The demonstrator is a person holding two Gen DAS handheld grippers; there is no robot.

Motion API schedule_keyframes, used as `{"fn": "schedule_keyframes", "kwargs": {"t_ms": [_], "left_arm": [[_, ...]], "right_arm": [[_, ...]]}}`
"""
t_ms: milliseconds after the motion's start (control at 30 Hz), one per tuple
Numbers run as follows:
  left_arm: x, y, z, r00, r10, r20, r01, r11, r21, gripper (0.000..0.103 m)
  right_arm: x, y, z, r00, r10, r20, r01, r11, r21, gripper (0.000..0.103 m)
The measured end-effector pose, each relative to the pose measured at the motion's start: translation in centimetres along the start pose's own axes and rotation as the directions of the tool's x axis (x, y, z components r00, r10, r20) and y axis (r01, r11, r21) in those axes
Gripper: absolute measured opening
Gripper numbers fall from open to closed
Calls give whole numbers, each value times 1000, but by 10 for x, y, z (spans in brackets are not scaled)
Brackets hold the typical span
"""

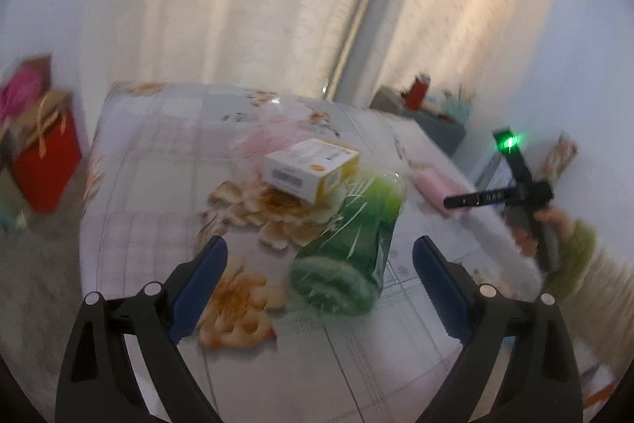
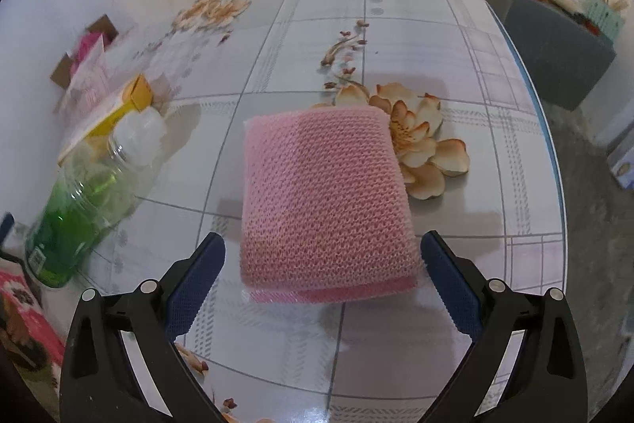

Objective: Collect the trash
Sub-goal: 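Grasp the pink sponge with the right gripper while the left gripper grasps the green bottle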

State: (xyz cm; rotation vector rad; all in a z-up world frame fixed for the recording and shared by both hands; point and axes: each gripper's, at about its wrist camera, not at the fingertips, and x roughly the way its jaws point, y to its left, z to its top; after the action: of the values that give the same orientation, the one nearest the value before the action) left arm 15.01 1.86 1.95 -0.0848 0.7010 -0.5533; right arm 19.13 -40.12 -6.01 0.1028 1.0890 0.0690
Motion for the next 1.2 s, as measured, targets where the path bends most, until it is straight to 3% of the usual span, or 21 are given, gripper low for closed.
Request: {"fn": "schedule_keyframes", "kwargs": {"t_ms": [167,367,500,700,800,967,1000,1033,1067,1200], "left_arm": [[37,-23,9,995,13,-96,0,992,130,92],[70,-46,6,979,107,-176,-51,954,297,92],[83,-47,2,965,129,-230,-54,949,310,70],[73,-50,-1,960,119,-252,-41,955,295,57],[59,-47,-7,949,85,-304,-18,976,215,57],[36,-36,-22,918,-82,-388,98,995,20,58],[33,-33,-22,914,-111,-391,114,993,-16,66],[30,-32,-21,914,-123,-386,120,992,-33,77],[27,-31,-17,921,-129,-367,124,992,-36,82],[27,-43,-6,938,-96,-332,118,992,48,88]], "right_arm": [[4,10,0,999,-32,-2,32,999,-21,95],[3,11,-4,999,-54,2,54,998,-42,95],[2,5,-5,999,-37,8,37,999,-13,95],[-3,-7,-11,1000,3,16,-4,999,40,95],[-10,-9,-19,1000,8,13,-8,999,35,95],[-25,-7,-33,1000,2,28,-2,1000,10,95],[-28,-7,-35,999,-2,33,2,1000,6,95],[-31,-8,-37,999,-7,38,7,1000,2,95],[-32,-8,-37,999,-9,42,9,1000,-1,95],[-38,-9,-32,998,-13,66,12,1000,5,95]]}}
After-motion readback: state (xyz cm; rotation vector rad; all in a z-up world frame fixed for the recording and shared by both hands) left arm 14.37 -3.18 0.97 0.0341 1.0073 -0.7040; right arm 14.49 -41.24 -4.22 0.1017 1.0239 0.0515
